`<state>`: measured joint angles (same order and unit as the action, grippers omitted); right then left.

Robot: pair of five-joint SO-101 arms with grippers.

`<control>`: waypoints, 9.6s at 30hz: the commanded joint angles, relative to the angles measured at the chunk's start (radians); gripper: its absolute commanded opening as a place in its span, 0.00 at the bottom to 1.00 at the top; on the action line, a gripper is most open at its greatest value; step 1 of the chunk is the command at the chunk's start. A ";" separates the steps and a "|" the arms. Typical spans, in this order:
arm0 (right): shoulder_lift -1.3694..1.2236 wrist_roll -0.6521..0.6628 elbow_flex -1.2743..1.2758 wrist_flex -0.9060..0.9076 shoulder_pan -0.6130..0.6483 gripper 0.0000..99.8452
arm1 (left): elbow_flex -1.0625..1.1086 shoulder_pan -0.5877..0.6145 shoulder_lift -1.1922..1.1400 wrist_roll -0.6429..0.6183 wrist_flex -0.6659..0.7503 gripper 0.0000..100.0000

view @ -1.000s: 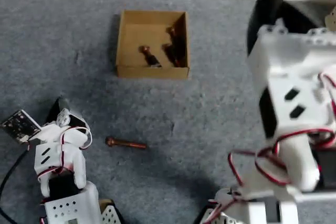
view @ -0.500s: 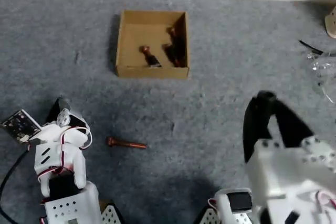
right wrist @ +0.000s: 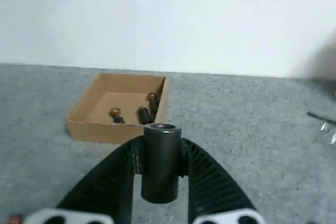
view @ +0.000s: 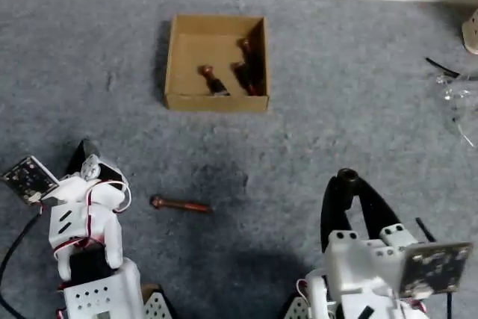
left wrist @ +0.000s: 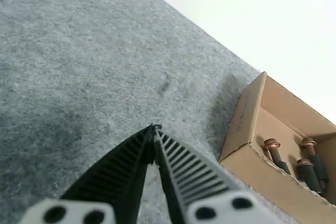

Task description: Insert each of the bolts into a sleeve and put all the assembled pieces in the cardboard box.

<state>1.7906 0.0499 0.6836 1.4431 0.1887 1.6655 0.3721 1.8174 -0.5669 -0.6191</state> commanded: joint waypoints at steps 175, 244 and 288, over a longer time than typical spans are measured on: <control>0.047 0.021 0.966 -0.641 -0.019 0.00 | -0.774 -0.481 -1.644 -0.453 -0.414 0.06; 0.047 0.020 0.966 -0.641 -0.021 0.00 | -1.130 -0.479 -0.716 0.221 -1.126 0.00; 0.047 0.021 0.967 -0.639 -0.021 0.00 | -0.693 -0.325 -0.229 0.376 -0.793 0.00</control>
<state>1.8197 0.0744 1.6579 0.8385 0.1611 0.9858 0.0284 1.5750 -0.1972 -1.4431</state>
